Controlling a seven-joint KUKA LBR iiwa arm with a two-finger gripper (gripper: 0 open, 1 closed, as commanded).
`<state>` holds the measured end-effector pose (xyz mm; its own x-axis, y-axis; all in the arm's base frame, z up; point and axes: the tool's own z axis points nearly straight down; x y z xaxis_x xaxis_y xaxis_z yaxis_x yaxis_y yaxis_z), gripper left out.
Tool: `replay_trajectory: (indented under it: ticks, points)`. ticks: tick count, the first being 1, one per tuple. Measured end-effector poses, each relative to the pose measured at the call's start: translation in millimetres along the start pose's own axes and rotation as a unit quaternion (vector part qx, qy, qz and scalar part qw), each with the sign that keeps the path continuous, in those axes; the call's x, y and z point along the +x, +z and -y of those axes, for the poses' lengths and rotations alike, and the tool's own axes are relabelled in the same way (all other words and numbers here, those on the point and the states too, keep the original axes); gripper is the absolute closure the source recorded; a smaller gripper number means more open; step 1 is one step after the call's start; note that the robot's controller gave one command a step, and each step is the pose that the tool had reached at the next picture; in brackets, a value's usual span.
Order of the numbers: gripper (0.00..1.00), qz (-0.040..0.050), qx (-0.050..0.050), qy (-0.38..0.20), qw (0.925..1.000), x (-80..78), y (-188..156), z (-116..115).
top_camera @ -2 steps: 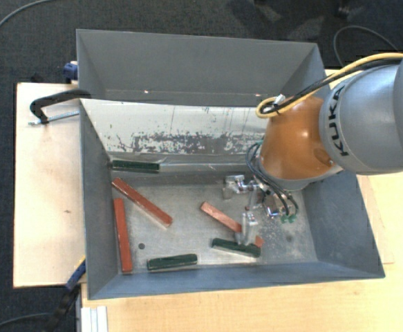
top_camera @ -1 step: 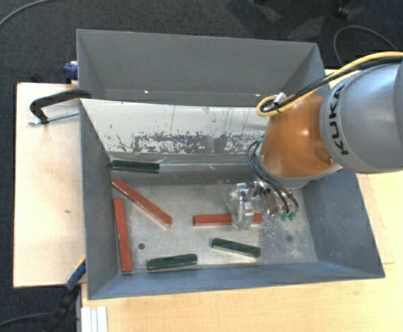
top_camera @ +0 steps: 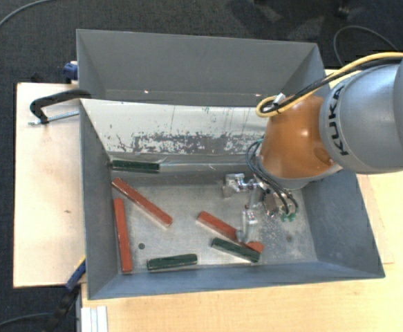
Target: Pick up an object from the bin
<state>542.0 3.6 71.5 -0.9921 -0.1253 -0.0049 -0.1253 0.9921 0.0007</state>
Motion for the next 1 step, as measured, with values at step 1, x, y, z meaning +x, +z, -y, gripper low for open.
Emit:
replay_trajectory:
  ticks: [1]
  points:
    - [0.0,-0.0028,-0.001,-0.004,1.0,19.9,0.5,-51.1]
